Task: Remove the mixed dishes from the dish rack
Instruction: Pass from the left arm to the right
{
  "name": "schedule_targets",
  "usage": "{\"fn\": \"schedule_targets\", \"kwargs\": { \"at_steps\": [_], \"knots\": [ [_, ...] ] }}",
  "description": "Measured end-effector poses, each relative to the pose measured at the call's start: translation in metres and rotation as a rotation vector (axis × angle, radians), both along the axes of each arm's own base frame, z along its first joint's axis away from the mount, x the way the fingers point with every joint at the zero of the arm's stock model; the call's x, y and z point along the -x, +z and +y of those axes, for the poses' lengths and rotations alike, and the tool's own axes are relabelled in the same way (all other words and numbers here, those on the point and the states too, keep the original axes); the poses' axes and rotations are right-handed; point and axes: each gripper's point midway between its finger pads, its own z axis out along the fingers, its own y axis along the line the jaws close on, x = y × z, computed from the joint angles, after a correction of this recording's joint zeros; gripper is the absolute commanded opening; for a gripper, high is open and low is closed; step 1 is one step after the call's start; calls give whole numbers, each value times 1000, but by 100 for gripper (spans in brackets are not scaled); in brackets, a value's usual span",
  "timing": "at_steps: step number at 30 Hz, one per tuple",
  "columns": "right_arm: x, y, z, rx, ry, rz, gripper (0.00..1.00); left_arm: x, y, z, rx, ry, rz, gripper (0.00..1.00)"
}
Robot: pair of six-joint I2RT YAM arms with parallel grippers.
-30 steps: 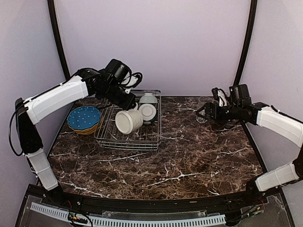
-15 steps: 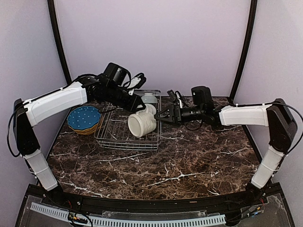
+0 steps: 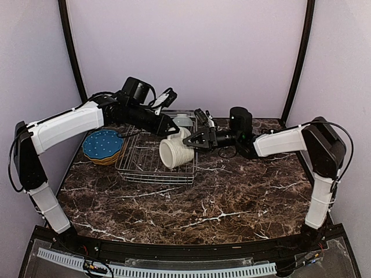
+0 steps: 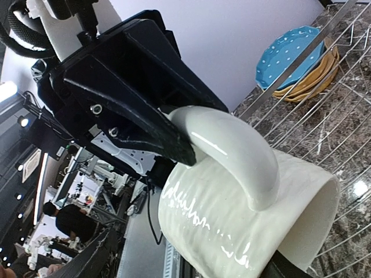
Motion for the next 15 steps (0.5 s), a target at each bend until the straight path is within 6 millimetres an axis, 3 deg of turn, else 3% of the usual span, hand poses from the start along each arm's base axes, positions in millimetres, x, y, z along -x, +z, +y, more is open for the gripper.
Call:
{"fn": "schedule_targets", "kwargs": {
  "at_steps": [3, 7, 10, 12, 15],
  "knots": [
    [3, 8, 2, -51, 31, 5, 55, 0, 10, 0, 44, -14, 0, 1],
    [4, 14, 3, -106, 59, 39, 24, 0, 20, -3, 98, -36, -1, 1],
    [5, 12, 5, -129, 74, 82, 7, 1, 24, -6, 125, -54, 2, 1],
    [8, 14, 4, -144, 106, 95, 0, 6, 23, -8, 138, -96, 5, 1],
    [11, 22, 3, -161, 134, 104, 0, 8, 31, -8, 171, -147, -23, 1]
  ]
}}
